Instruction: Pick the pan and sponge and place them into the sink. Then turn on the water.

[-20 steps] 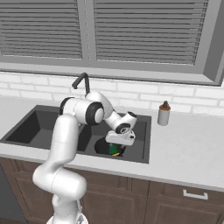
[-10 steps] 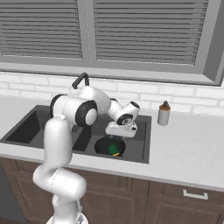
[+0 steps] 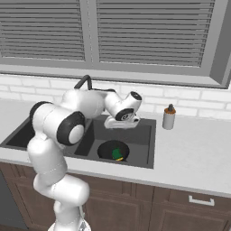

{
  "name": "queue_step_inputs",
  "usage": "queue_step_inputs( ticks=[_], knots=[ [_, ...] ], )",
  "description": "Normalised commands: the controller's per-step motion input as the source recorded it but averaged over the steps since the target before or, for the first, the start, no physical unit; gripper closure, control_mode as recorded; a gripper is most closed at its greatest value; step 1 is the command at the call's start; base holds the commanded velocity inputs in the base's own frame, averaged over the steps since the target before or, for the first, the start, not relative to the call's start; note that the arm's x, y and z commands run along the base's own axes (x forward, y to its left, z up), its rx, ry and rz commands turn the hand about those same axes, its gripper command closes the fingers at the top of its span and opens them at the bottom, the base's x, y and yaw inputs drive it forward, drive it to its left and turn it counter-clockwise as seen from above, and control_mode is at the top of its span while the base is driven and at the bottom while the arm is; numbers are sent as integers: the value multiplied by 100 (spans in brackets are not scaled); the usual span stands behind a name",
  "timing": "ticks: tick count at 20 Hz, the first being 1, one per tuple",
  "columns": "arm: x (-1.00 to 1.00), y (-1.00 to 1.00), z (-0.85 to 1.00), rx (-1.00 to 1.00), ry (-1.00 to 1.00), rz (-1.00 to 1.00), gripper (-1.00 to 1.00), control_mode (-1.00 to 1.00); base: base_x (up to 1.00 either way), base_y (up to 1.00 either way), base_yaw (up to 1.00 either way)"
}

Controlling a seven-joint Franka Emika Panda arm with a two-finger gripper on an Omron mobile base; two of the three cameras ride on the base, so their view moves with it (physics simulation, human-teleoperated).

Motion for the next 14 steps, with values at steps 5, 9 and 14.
queue_step_inputs(
  ticks=[5, 9, 14],
  knots=[
    [-12, 30, 78, -11, -39, 8, -100, -100, 0, 0, 0],
    [-11, 27, 80, -7, -37, 5, -100, -100, 0, 0, 0],
    [-8, 23, 69, -1, -31, 0, -100, -100, 0, 0, 0]
  ],
)
